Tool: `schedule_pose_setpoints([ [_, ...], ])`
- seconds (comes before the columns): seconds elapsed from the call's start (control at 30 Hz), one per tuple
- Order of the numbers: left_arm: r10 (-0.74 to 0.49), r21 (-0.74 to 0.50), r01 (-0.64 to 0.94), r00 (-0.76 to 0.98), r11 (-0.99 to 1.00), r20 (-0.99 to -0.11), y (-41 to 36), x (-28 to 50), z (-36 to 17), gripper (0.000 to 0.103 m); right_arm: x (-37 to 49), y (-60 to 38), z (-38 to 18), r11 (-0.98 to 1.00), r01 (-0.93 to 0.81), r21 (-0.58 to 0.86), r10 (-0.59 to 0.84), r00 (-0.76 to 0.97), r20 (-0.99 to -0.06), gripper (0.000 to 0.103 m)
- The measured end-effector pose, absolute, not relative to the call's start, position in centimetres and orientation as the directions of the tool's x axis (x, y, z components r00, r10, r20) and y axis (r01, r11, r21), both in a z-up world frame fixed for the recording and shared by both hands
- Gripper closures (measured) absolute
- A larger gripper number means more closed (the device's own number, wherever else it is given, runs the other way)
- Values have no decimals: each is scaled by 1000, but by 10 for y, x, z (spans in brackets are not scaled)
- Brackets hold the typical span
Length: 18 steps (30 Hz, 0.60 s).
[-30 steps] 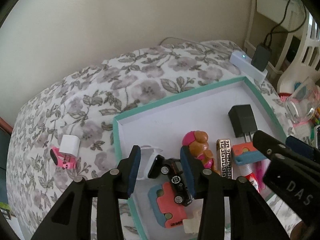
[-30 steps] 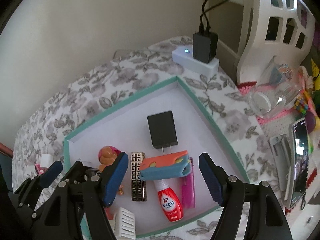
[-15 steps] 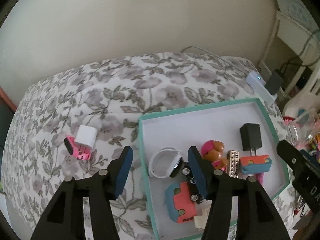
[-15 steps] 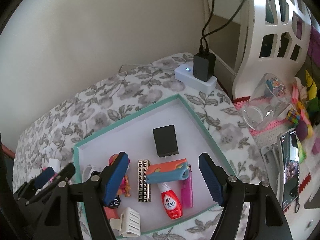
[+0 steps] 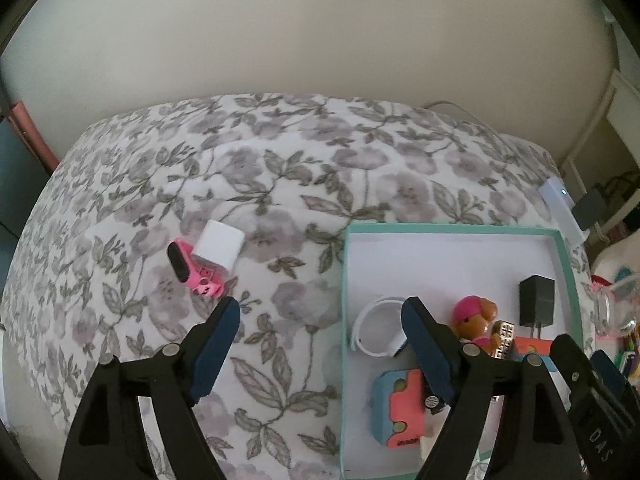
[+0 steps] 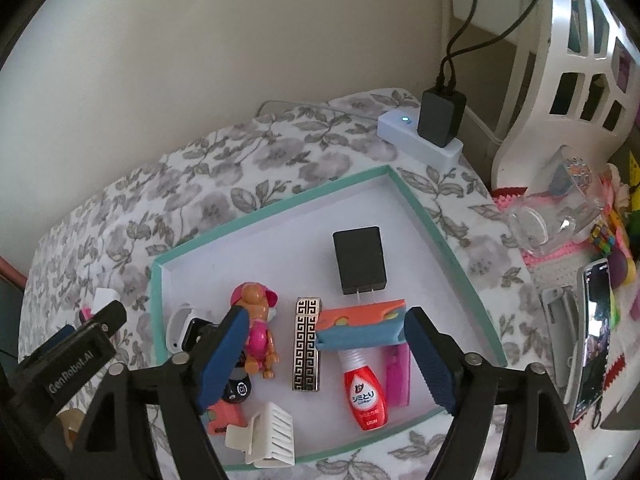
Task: Organize rigid objects
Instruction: 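Withdraw both open grippers from the tray toward the pink band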
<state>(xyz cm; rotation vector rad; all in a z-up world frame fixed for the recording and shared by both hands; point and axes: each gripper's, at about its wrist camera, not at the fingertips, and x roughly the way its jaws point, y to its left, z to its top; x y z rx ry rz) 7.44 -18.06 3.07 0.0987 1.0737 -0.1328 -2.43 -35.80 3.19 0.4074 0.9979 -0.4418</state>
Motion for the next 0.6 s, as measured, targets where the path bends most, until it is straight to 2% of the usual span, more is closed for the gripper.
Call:
schedule_pose_setpoints([
  [0.2, -15, 30, 92, 455, 995, -890, -169, 78, 26, 18, -22, -355, 28, 845, 524, 106, -175, 458, -871, 19],
  [0.3, 6, 31, 51, 436, 998, -900, -161, 81, 21, 9, -22, -355, 27, 846, 524, 102, -179, 458, -871, 19],
  [0.53, 38, 29, -27, 416, 999, -909, -144, 83, 17, 9, -19, -351, 24, 853, 515, 88, -180, 449, -875, 19],
  [0.57, 40, 29, -32, 412, 999, -910, -143, 84, 16, 9, -18, -350, 24, 855, 512, 85, -181, 448, -876, 18],
  [0.6, 42, 29, -37, 408, 999, -912, -142, 84, 15, 9, -18, -350, 24, 856, 510, 84, -180, 447, -876, 9],
])
